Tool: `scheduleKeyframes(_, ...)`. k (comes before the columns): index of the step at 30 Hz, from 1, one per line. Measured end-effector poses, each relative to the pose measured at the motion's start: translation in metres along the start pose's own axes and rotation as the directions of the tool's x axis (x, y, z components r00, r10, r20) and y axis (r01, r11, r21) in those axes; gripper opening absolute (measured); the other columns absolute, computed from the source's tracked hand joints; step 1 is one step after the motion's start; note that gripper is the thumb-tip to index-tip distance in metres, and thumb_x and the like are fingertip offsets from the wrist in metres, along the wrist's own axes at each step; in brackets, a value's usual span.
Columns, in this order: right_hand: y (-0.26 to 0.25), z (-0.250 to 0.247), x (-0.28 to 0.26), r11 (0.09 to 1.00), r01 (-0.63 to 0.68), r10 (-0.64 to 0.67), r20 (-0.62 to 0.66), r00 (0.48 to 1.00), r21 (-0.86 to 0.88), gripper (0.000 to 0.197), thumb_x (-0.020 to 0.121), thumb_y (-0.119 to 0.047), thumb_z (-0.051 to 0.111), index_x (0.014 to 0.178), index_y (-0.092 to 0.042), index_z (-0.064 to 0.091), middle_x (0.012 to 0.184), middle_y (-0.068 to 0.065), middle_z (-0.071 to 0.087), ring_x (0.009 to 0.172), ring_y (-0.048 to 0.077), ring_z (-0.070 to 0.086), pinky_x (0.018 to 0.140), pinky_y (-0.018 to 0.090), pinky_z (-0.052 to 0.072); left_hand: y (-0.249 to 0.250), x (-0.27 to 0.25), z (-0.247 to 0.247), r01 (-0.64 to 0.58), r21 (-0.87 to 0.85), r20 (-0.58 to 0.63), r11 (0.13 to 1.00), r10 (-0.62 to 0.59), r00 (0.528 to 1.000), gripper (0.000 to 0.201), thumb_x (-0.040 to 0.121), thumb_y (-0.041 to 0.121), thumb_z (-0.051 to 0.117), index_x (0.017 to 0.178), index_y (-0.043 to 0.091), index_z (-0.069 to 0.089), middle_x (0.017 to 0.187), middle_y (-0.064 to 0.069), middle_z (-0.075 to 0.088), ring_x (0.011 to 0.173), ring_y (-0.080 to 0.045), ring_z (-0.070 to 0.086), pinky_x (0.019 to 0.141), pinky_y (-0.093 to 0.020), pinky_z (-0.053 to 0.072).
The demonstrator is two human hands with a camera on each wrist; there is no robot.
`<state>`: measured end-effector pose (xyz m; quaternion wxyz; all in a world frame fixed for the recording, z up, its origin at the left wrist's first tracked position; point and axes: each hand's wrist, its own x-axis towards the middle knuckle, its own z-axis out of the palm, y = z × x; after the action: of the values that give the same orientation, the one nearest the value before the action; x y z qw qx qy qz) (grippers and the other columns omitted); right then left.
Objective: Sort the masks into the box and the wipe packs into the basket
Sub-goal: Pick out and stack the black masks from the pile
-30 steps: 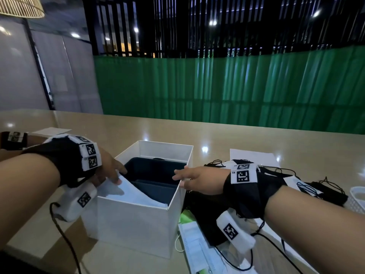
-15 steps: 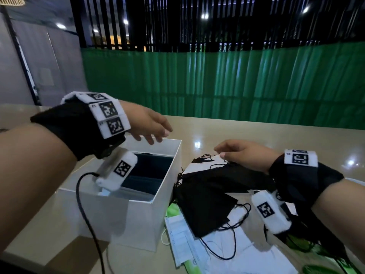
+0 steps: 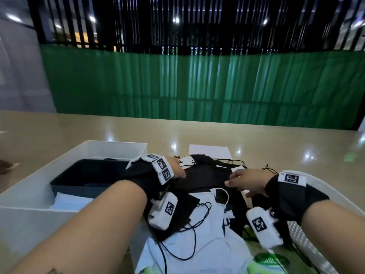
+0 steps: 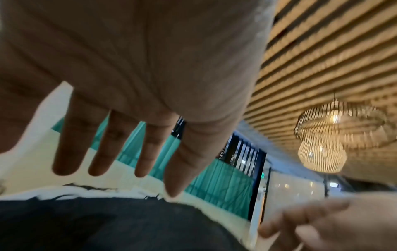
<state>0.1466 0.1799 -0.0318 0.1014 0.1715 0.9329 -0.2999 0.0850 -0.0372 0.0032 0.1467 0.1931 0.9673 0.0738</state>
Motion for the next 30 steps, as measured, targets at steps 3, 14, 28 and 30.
scheduleKeyframes(3,0.005,0.005,0.003,0.998,-0.021,0.02,-0.015,1.0,-0.066,0.044,0.085,-0.048,0.06,0.12,-0.023,0.053,0.114,0.003,0.057,0.107,0.022,0.06,0.087,0.034,0.054,-0.006,0.005,0.03,-0.002,0.093,0.069,0.996,-0.004,0.998,0.039,0.093,0.012,0.05,0.132,0.013,0.054,0.133,-0.006,0.055,0.122,-0.022,0.052,0.095,-0.026,0.042)
scheduleKeyframes(14,0.016,0.024,0.013,0.977,-0.072,0.058,0.071,0.996,0.202,0.014,0.091,-0.026,0.06,0.088,-0.014,0.057,0.077,0.001,0.058,0.065,0.012,0.053,0.053,0.023,0.043,-0.023,0.003,0.041,-0.078,0.362,0.183,0.929,0.011,0.983,0.043,0.084,0.014,0.063,0.122,0.026,0.046,0.111,-0.001,0.05,0.094,-0.014,0.045,0.054,-0.011,0.033)
scheduleKeyframes(28,0.014,0.013,0.017,0.993,-0.119,0.119,-0.164,0.979,0.006,0.039,0.089,-0.034,0.06,0.114,-0.004,0.055,0.092,0.009,0.058,0.082,0.022,0.055,0.065,0.026,0.043,-0.014,0.022,0.053,-0.19,0.424,0.086,0.885,0.17,0.982,0.018,0.085,0.013,0.055,0.096,0.027,0.057,0.125,0.0,0.055,0.116,-0.021,0.051,0.08,-0.026,0.037)
scheduleKeyframes(30,0.015,0.015,0.017,0.992,-0.128,0.124,-0.142,0.982,-0.019,0.035,0.09,-0.035,0.058,0.11,-0.007,0.054,0.086,0.006,0.06,0.076,0.019,0.057,0.063,0.024,0.043,-0.016,0.024,0.055,-0.205,0.418,0.04,0.885,0.208,0.977,0.016,0.084,0.016,0.055,0.09,0.031,0.051,0.121,0.002,0.053,0.116,-0.02,0.045,0.083,-0.028,0.033)
